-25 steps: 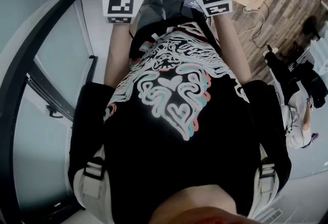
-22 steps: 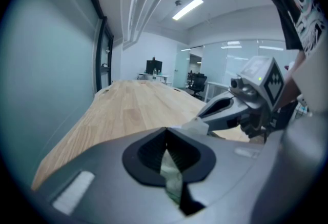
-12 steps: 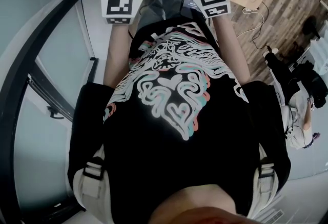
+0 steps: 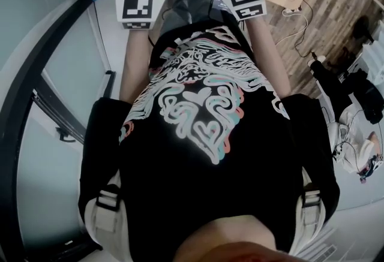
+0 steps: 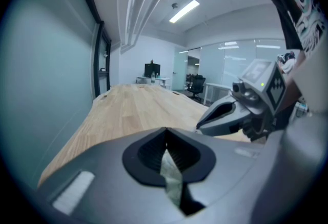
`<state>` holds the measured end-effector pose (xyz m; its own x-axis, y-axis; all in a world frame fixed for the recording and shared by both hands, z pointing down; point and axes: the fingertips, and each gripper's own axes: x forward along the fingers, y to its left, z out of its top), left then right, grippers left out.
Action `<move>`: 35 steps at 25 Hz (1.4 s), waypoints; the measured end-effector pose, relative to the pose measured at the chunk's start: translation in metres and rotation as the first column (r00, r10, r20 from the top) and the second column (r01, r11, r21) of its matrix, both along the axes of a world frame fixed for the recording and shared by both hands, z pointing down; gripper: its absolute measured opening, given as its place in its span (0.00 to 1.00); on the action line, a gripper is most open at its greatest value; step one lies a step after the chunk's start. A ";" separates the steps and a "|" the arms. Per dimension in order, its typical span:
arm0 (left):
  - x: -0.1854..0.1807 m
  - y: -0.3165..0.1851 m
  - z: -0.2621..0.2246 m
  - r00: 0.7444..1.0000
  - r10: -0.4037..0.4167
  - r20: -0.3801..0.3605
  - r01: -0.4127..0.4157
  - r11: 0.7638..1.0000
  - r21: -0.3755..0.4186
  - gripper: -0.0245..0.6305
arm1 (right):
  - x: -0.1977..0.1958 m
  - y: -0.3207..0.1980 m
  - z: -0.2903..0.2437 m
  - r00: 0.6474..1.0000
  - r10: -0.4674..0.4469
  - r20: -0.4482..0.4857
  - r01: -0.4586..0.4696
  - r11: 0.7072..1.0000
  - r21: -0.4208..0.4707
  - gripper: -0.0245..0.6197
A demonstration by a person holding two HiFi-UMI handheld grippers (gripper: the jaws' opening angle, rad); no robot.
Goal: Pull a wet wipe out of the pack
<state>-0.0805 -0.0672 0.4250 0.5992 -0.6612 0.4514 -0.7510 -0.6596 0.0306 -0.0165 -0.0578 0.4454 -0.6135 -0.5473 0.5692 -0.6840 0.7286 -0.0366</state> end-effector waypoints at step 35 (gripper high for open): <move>0.005 -0.004 -0.005 1.000 0.018 -0.005 -0.018 1.000 0.010 0.02 | 0.007 -0.002 -0.002 1.000 0.014 -0.010 -0.014 1.000 0.005 0.04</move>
